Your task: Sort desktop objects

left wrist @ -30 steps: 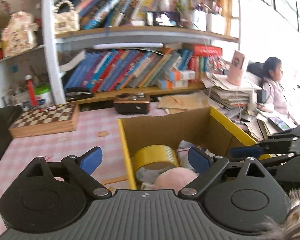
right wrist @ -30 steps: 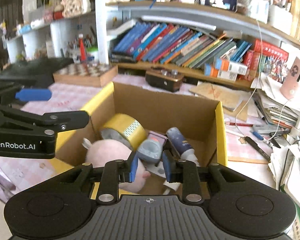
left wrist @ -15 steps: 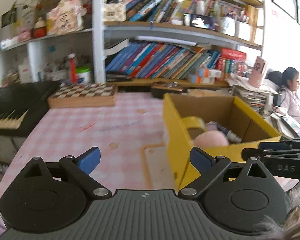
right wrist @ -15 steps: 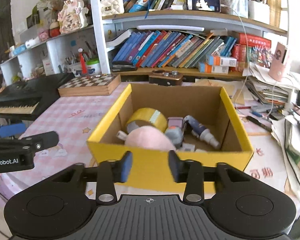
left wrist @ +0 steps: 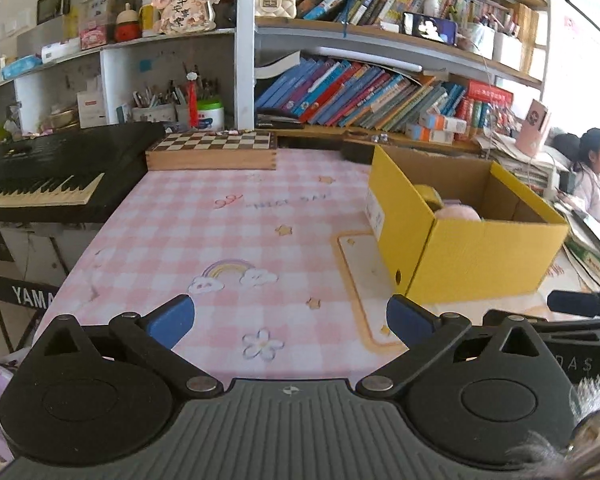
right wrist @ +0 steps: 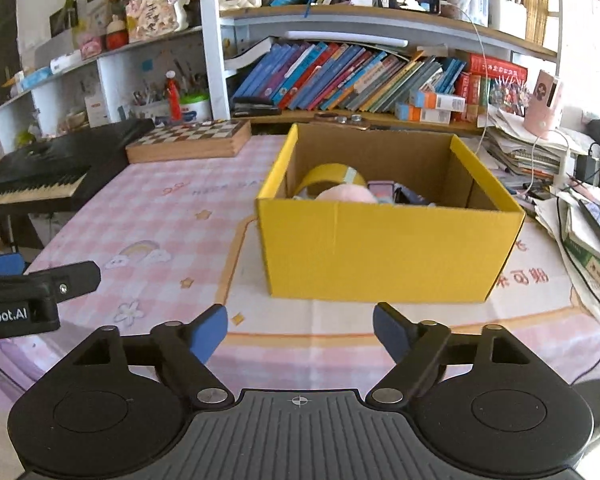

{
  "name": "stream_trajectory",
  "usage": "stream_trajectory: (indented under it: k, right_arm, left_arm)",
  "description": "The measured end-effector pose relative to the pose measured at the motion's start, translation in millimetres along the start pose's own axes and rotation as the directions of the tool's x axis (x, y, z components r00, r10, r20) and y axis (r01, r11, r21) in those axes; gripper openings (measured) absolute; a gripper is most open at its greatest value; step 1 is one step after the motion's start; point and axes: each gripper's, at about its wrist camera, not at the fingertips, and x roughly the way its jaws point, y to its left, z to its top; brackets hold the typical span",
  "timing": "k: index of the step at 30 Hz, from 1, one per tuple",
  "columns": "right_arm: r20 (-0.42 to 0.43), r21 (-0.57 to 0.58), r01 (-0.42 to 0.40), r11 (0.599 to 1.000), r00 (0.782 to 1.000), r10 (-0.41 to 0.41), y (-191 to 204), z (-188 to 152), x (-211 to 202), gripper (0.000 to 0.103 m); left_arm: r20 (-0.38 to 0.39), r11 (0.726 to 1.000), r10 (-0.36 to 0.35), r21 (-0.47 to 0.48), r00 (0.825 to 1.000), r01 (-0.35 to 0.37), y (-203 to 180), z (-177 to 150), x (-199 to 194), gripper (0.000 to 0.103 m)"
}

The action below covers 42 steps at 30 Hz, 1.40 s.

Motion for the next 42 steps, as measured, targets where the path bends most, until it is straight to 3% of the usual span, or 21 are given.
stream_trajectory:
  k: [11,19,42]
  right_arm:
    - [-0.026,0.033,0.014,0.999,1.000,-0.013,25,-22,-21,0.090]
    - [-0.047,0.022,0.017,1.000,0.999,-0.016,36,-35,-32,0.093]
    - [-0.063,0.049,0.036,0.998,0.997,-0.033,39,-42,-35,0.094]
  left_arm:
    - [-0.025,1.000,0.027,0.011,0.999,-0.027,25,-20,-26,0.103]
    - [-0.043,0.999,-0.002,0.033,0.999,0.003,28,-30,-39,0.103]
    - [-0.084,0.998,0.010,0.070,0.996,-0.004,27,-38,-34,0.103]
